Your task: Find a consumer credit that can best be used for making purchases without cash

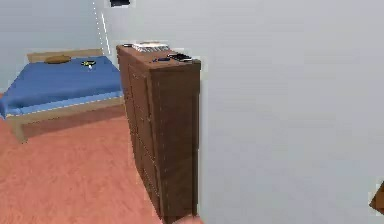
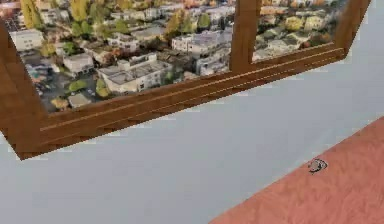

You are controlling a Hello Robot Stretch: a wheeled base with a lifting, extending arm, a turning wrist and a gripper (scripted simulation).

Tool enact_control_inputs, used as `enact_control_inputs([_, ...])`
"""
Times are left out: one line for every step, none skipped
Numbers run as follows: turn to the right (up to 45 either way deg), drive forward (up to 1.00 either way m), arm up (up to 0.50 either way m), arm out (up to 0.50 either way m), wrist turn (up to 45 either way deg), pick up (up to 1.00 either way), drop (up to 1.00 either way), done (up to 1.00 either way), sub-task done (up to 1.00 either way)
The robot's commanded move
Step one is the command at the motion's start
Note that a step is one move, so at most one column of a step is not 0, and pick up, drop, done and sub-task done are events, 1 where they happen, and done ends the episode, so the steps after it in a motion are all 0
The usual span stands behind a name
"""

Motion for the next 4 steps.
enact_control_inputs([45.0, 0.0, 0.0, 0.0, 0.0, 0.0, 0.0, 0.0, 0.0])
enact_control_inputs([45.0, 0.0, 0.0, 0.0, 0.0, 0.0, 0.0, 0.0, 0.0])
enact_control_inputs([45.0, 0.0, 0.0, 0.0, 0.0, 0.0, 0.0, 0.0, 0.0])
enact_control_inputs([6.0, 0.0, 0.0, 0.0, 0.0, 0.0, 0.0, 0.0, 0.0])
